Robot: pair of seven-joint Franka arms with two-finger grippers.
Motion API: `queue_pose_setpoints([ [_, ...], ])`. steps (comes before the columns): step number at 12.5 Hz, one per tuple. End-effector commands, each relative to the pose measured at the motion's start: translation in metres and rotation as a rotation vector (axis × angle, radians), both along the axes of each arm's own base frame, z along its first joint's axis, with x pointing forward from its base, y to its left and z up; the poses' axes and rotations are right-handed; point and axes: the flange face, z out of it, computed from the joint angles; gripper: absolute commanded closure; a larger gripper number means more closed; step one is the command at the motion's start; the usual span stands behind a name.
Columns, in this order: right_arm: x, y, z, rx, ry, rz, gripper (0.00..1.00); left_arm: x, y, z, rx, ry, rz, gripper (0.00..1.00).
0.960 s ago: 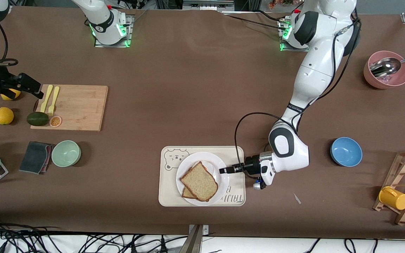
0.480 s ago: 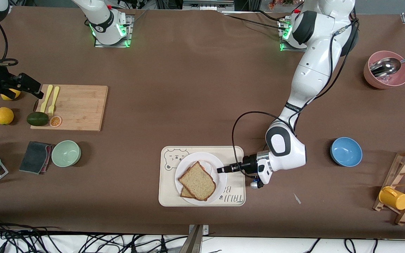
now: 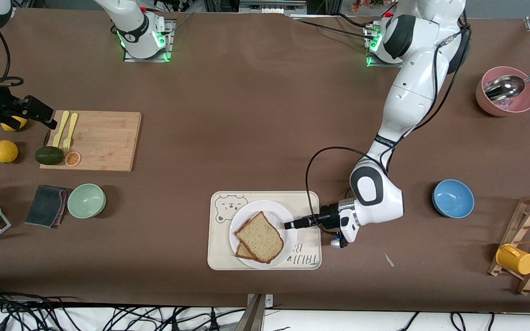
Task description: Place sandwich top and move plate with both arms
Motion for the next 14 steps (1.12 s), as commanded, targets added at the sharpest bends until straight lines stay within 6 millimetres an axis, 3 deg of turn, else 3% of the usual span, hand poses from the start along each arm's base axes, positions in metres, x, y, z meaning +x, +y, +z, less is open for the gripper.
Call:
queue_pose_setpoints([
  [1, -0.003, -0.001, 0.004, 0.015, 0.002, 0.001, 0.00, 0.011, 0.007, 0.024, 0.000, -0.055, -0.007, 0.00],
  [5, -0.003, -0.002, 0.004, 0.016, 0.004, -0.001, 0.00, 0.009, 0.016, 0.060, 0.083, -0.099, -0.083, 0.00],
  [7, -0.003, -0.004, 0.004, 0.016, 0.004, -0.004, 0.00, 0.006, 0.030, 0.091, 0.206, -0.156, -0.176, 0.00],
  [12, -0.004, -0.003, 0.005, 0.016, 0.002, -0.002, 0.00, 0.006, 0.122, 0.182, 0.440, -0.109, -0.370, 0.00],
  [14, -0.003, -0.003, 0.004, 0.016, 0.004, -0.002, 0.00, -0.001, 0.141, 0.209, 0.481, -0.054, -0.390, 0.00],
])
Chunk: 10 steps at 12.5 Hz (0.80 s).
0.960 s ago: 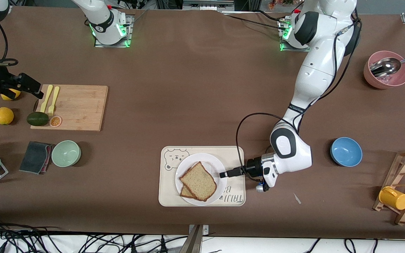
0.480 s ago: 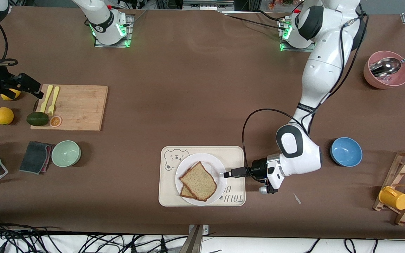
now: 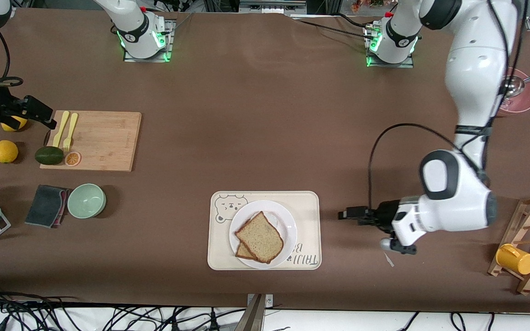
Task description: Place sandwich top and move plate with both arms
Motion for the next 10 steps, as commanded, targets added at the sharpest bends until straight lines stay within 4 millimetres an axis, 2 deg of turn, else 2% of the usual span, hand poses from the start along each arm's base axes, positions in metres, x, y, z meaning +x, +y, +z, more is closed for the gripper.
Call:
queue_pose_setpoints([
  [1, -0.004, -0.002, 0.004, 0.015, 0.003, 0.000, 0.00, -0.021, 0.016, 0.033, 0.167, 0.057, -0.019, 0.00],
  [3, -0.005, -0.001, 0.004, 0.016, 0.013, 0.001, 0.00, -0.030, 0.027, 0.065, 0.333, 0.027, -0.088, 0.00],
  [5, -0.005, -0.001, 0.004, 0.016, 0.013, 0.001, 0.00, -0.039, 0.041, 0.089, 0.484, 0.029, -0.088, 0.00],
  [6, -0.005, -0.001, 0.004, 0.016, 0.013, 0.001, 0.00, -0.045, 0.044, 0.107, 0.557, 0.020, -0.100, 0.00],
  [10, -0.005, 0.001, 0.004, 0.014, 0.013, 0.007, 0.00, -0.077, 0.076, 0.174, 0.725, 0.052, -0.135, 0.00],
])
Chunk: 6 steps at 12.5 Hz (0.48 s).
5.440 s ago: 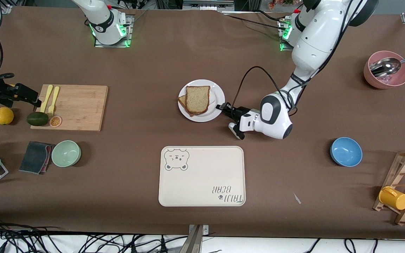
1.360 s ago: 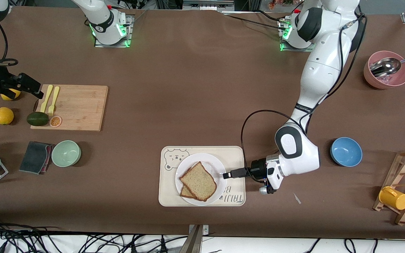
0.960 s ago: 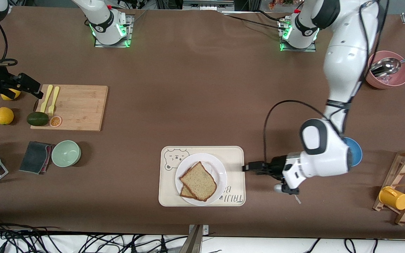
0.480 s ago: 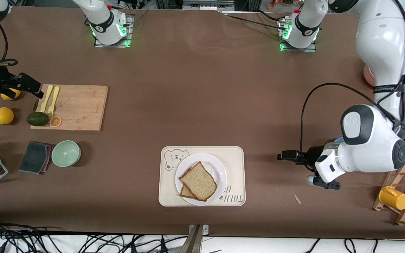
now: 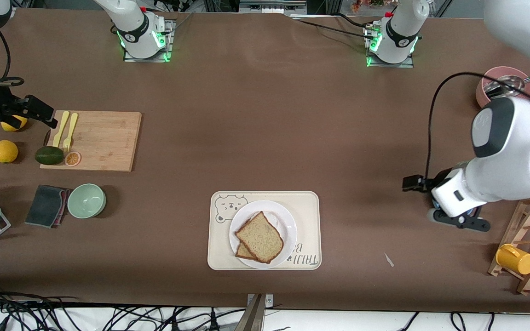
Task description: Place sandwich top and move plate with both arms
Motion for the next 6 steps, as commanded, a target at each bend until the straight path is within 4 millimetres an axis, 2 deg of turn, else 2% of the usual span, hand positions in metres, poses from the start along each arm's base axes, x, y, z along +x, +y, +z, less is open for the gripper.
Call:
queue_pose_setpoints([
  [1, -0.003, 0.000, 0.005, 0.014, 0.000, 0.003, 0.00, -0.031, 0.025, 0.033, 0.093, 0.021, 0.011, 0.00],
  [3, -0.004, -0.001, 0.005, 0.014, 0.000, 0.003, 0.00, -0.053, 0.049, 0.059, 0.099, 0.007, 0.033, 0.00],
  [4, -0.004, 0.001, 0.005, 0.014, 0.002, 0.006, 0.00, -0.071, 0.056, 0.068, 0.101, 0.009, 0.007, 0.00],
  [6, -0.004, 0.002, 0.006, 0.014, 0.003, 0.011, 0.00, -0.083, 0.090, 0.076, 0.086, -0.018, 0.052, 0.00],
])
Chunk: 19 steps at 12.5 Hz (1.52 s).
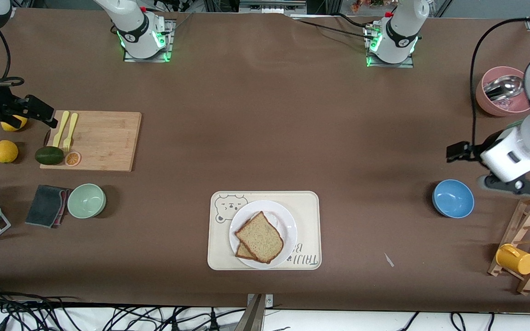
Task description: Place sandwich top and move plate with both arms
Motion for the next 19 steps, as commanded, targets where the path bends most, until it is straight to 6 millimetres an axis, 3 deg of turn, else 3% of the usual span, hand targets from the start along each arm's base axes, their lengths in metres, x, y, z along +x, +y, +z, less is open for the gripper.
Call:
queue_pose_setpoints([
  [1, -0.004, -0.001, 0.006, 0.012, 0.003, 0.007, 0.00, -0.031, 0.027, 0.012, 0.015, -0.024, 0.009, 0.00],
  [4, -0.005, -0.012, 0.009, -0.005, -0.005, -0.006, 0.00, -0.039, 0.032, 0.029, 0.006, -0.052, 0.026, 0.00],
  [7, -0.012, -0.011, 0.021, -0.003, 0.004, -0.004, 0.00, -0.041, 0.039, 0.027, 0.008, -0.042, 0.130, 0.00],
  [11, -0.007, 0.002, 0.024, -0.002, -0.009, 0.016, 0.00, -0.053, 0.034, 0.046, -0.026, -0.072, 0.134, 0.00],
  [14, -0.007, 0.008, 0.025, -0.003, -0.010, 0.024, 0.00, -0.076, 0.046, 0.062, -0.041, -0.091, 0.095, 0.00],
  [19, -0.007, 0.006, 0.024, -0.004, -0.004, 0.021, 0.00, -0.097, 0.032, 0.052, -0.044, -0.060, 0.066, 0.00],
])
